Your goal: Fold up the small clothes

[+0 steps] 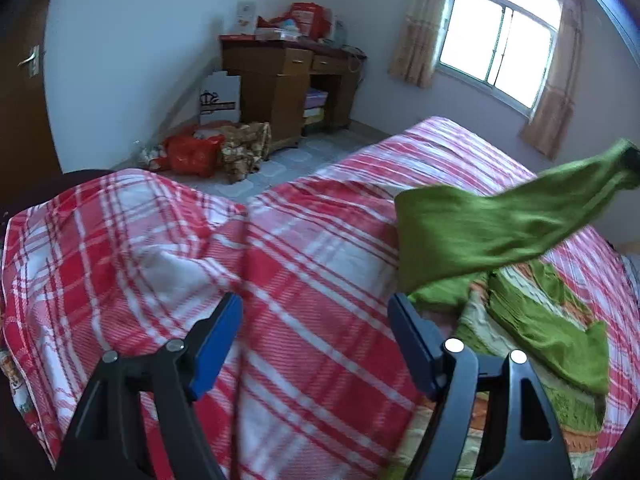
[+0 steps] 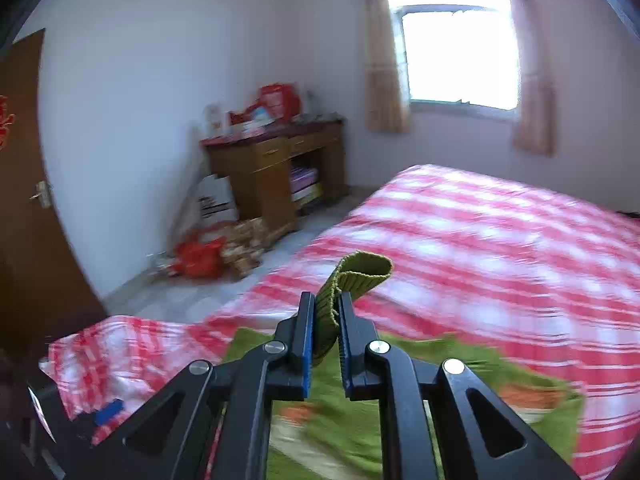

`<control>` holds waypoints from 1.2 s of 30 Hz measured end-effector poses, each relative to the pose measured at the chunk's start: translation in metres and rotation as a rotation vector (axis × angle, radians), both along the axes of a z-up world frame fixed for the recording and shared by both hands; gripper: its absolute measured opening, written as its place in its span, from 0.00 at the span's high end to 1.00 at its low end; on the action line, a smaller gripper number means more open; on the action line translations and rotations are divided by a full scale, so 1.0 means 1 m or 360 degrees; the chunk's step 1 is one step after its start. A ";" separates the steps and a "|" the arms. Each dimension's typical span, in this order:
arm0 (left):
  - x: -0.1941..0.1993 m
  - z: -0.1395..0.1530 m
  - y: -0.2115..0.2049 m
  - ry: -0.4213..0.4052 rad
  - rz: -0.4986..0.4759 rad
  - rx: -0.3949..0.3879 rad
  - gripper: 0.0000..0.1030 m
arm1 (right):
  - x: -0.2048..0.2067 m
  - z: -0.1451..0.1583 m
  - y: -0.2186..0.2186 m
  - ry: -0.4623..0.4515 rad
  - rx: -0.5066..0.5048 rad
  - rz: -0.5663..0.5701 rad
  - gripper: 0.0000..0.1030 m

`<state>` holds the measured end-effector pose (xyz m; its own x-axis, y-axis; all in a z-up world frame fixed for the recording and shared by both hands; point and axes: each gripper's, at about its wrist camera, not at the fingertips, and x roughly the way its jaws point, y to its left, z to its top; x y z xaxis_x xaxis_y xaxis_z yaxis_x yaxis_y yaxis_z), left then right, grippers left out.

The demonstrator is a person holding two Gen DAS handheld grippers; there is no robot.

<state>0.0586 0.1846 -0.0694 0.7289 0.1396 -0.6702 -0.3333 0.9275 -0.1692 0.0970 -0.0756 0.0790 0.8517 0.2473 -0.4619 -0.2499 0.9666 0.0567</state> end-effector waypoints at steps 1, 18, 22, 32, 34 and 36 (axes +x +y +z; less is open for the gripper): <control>0.000 0.001 -0.005 0.0000 -0.0011 0.0007 0.25 | -0.002 0.000 -0.011 -0.0001 -0.0013 -0.0034 0.90; 0.029 0.003 -0.082 0.0043 -0.0210 0.0229 0.25 | -0.030 -0.166 -0.213 0.0530 -0.0244 -0.0607 0.89; 0.040 0.006 -0.097 0.0030 -0.0277 0.0291 0.24 | -0.053 -0.191 -0.242 0.0674 -0.0320 -0.0825 0.89; 0.084 -0.004 -0.147 0.0042 -0.0330 0.0360 0.22 | -0.061 -0.145 -0.225 0.0421 0.0110 -0.0599 0.89; 0.090 -0.013 -0.149 0.0083 -0.0307 0.0380 0.22 | -0.047 -0.155 -0.207 0.0449 0.0066 -0.0510 0.89; 0.095 -0.027 -0.148 0.0150 -0.0284 0.0421 0.22 | -0.033 -0.173 -0.199 0.0520 0.0024 -0.0488 0.89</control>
<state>0.1537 0.0365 -0.0962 0.6943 0.1936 -0.6932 -0.1644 0.9803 0.1091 0.0635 -0.2746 -0.0940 0.6969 0.0149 -0.7170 0.0813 0.9917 0.0997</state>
